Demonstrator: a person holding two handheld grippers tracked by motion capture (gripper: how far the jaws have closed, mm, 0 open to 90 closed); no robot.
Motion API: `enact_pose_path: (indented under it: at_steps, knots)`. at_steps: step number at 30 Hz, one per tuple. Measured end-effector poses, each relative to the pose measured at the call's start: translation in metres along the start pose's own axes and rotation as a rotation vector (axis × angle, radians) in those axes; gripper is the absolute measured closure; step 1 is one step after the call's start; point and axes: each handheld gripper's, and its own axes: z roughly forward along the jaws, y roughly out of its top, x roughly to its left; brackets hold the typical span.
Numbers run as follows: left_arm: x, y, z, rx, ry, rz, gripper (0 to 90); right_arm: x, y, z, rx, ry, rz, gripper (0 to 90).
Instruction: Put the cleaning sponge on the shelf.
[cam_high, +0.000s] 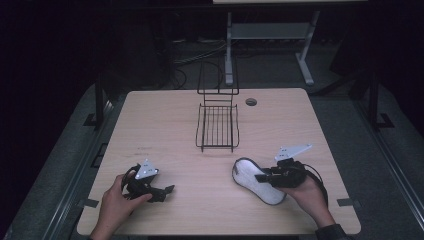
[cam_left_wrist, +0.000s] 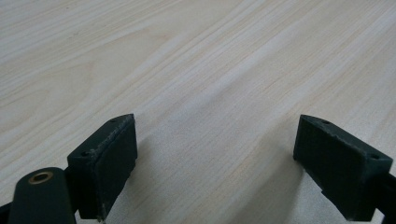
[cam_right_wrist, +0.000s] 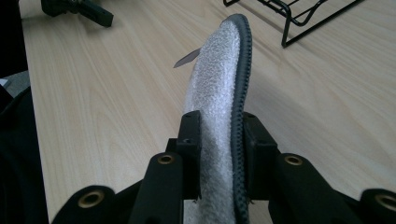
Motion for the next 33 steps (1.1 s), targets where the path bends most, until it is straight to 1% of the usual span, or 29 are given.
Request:
enact_pose_path:
  at_steps: [3,7,9,10,13,15,17,28,29,33]
  knots:
    - [0.0,0.0,0.0,0.0,0.001,0.0,12.7,0.0,0.002,-0.002,-0.012,0.008,-0.001,72.6]
    - [0.0,0.0,0.0,0.0,0.001,0.0,12.7,0.0,0.005,-0.005,-0.026,0.006,0.002,72.7]
    - [0.0,0.0,0.0,0.0,0.001,0.0,12.7,-0.002,0.009,-0.008,-0.047,0.005,-0.003,72.8]
    - [0.0,0.0,0.0,0.0,0.001,0.0,12.7,-0.002,0.009,-0.008,-0.047,0.005,-0.003,72.8]
    - [0.0,0.0,0.0,-0.003,0.001,-0.003,12.7,-0.004,0.014,-0.012,-0.081,0.012,0.001,72.9]
    - [0.0,0.0,0.0,-0.003,0.001,-0.003,12.7,-0.005,0.016,-0.014,-0.084,0.013,0.001,72.9]
    - [0.0,0.0,0.0,-0.003,0.001,-0.003,12.7,-0.006,0.021,-0.017,-0.108,0.013,0.004,72.9]
    - [0.0,0.0,0.0,0.0,0.0,-0.004,12.7,-0.011,0.04,-0.023,-0.155,-0.009,-0.016,73.0]
    - [0.0,0.0,0.0,0.0,0.001,-0.002,12.7,-0.013,0.045,-0.024,-0.169,-0.012,-0.015,73.0]
    - [0.0,0.0,0.0,0.0,0.001,-0.002,12.7,-0.018,0.052,-0.024,-0.19,-0.021,-0.008,73.0]
